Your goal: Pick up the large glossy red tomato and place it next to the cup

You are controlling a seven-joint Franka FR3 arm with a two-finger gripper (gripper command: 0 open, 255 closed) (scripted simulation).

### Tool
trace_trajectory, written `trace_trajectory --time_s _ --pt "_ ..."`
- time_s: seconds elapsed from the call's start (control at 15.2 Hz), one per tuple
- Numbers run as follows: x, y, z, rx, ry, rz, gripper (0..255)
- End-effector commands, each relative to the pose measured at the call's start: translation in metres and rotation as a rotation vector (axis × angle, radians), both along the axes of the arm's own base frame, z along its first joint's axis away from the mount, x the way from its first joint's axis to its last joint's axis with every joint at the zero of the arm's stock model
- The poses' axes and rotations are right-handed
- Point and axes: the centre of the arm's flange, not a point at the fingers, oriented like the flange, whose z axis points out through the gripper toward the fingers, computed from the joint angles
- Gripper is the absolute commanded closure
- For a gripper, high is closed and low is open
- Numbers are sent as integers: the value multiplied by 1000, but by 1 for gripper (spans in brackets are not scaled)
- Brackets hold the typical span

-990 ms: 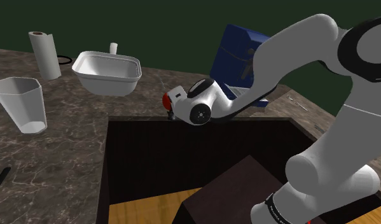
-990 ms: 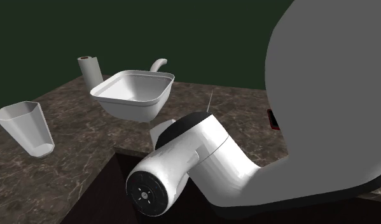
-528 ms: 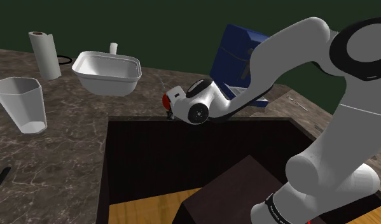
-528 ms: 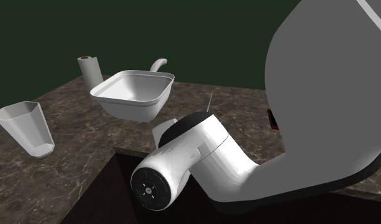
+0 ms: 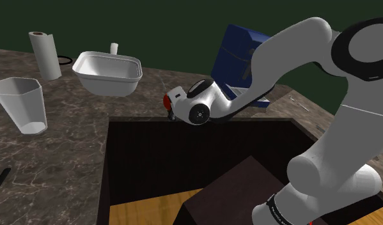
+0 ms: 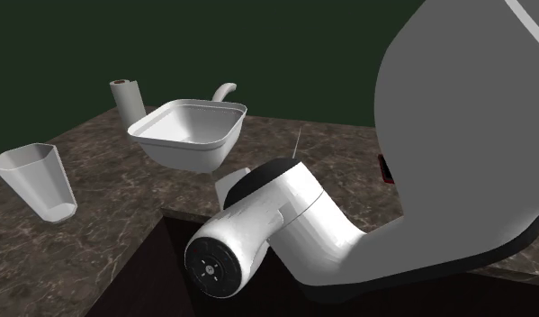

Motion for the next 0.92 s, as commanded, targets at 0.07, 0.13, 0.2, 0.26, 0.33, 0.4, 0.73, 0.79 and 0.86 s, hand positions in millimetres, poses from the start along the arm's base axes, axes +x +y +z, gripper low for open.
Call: trace_trajectory --time_s 0.07,0.13,0.2,0.26,0.33,0.4,0.73,0.79,0.86 --pt "0 -1 -1 0 1 -1 255" --pt "0 -1 -1 0 1 -1 255" --pt "0 -1 0 0 1 -1 255" --pt "0 -1 5 0 1 -1 255" --pt "0 -1 10 0 1 -1 255" --pt "0 -1 15 0 1 -1 255" --pt "0 -1 42 0 1 -1 255" --pt "0 -1 47 0 1 -1 255" --pt "0 -1 52 0 1 -1 255"
